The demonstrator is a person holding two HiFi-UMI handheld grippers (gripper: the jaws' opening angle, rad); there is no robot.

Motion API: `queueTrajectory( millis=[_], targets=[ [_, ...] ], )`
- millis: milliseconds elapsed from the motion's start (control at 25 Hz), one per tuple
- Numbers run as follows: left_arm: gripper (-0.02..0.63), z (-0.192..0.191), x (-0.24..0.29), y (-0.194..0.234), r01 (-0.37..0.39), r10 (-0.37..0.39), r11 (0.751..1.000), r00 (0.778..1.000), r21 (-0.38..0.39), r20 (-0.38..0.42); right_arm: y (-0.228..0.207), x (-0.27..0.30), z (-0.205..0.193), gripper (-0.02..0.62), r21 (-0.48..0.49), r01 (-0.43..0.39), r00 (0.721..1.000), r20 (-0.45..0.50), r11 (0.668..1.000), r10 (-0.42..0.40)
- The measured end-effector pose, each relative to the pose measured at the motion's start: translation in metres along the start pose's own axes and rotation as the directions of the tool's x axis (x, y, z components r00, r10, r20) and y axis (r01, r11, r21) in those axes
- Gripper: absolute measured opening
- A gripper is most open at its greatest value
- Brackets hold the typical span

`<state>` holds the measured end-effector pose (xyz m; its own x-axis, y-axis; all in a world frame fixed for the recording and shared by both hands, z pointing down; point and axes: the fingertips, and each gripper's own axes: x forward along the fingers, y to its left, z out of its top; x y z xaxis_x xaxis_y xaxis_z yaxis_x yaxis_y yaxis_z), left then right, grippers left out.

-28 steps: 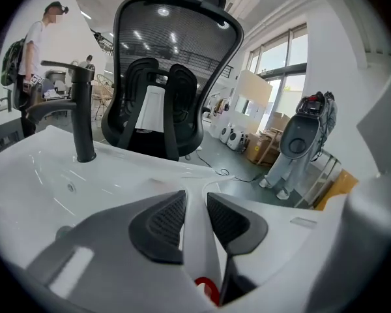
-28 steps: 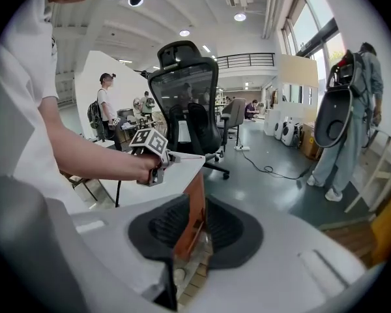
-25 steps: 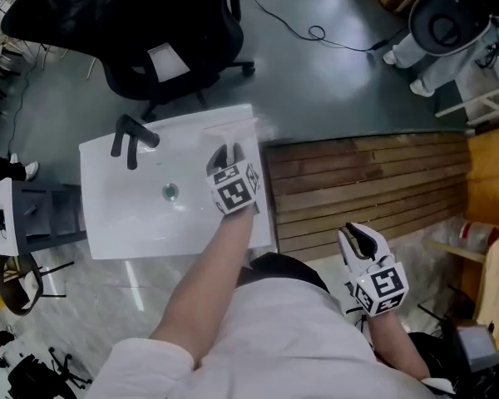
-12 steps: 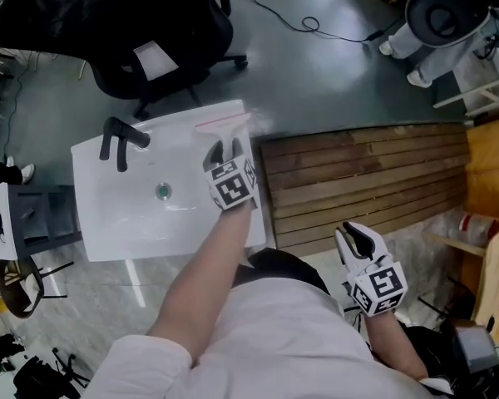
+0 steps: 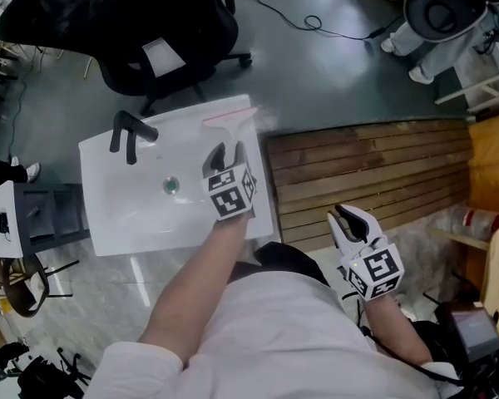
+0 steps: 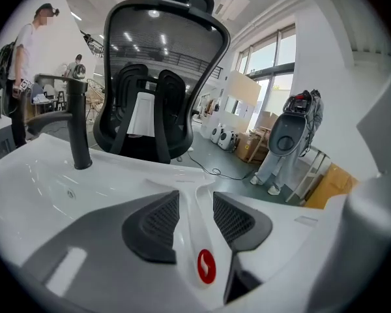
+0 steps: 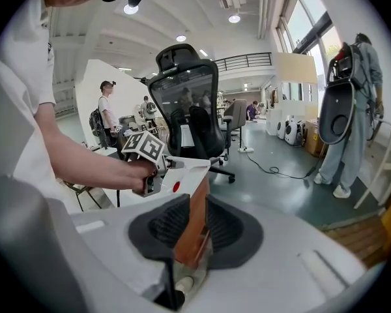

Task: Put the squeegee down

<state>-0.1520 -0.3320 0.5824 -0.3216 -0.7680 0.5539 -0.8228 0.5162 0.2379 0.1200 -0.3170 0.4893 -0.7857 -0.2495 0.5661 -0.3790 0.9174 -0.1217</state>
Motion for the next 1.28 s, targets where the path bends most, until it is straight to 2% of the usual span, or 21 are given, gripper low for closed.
queueTrajectory(
  millis=[240,440,520,600,720,840,960,1160,1280],
  targets=[
    [0.158,0.008,-0.049,0.003,0.13,-0.13,0.988,0.991,0.086,-0.008,0.038,0.019,0.017,0.061,-0.033,-0.025,0.999,0.034,0.999,0.026],
    [0.122,-0.003,-0.11,0.011,0.26,-0.256,0.953,0.965,0.154,-0.05,0.075,0.025,0.026,0.061,-0.061,-0.018,0.999,0.047,0.998,0.021],
    [0.064,-0.007,-0.137,0.013,0.305,-0.3,0.932,0.952,0.193,-0.055,0.093,0.027,0.027,0.061,-0.073,-0.021,0.999,0.043,0.997,0.024],
    [0.012,-0.006,-0.169,0.015,0.356,-0.354,0.905,0.934,0.232,-0.05,0.114,0.029,0.03,0.057,-0.087,-0.033,0.998,0.043,0.996,0.037],
    [0.008,-0.005,-0.219,0.014,0.451,-0.45,0.857,0.891,0.251,-0.063,0.149,0.029,0.038,0.051,-0.114,-0.051,0.997,0.049,0.992,0.057],
    [0.006,-0.012,-0.262,0.022,0.553,-0.546,0.797,0.832,0.242,-0.1,0.185,0.03,0.046,0.046,-0.136,-0.071,0.994,0.067,0.988,0.081],
    [0.006,-0.023,-0.297,0.041,0.609,-0.594,0.754,0.792,0.246,-0.142,0.218,0.029,0.054,0.046,-0.15,-0.083,0.991,0.088,0.985,0.097],
    [0.006,-0.039,-0.35,0.072,0.649,-0.63,0.728,0.76,0.221,-0.16,0.269,0.019,0.055,0.043,-0.187,-0.1,0.989,0.092,0.977,0.119],
    [0.006,-0.05,-0.37,0.089,0.659,-0.639,0.727,0.752,0.193,-0.161,0.298,0.015,0.052,0.043,-0.218,-0.107,0.987,0.092,0.97,0.129]
  ],
)
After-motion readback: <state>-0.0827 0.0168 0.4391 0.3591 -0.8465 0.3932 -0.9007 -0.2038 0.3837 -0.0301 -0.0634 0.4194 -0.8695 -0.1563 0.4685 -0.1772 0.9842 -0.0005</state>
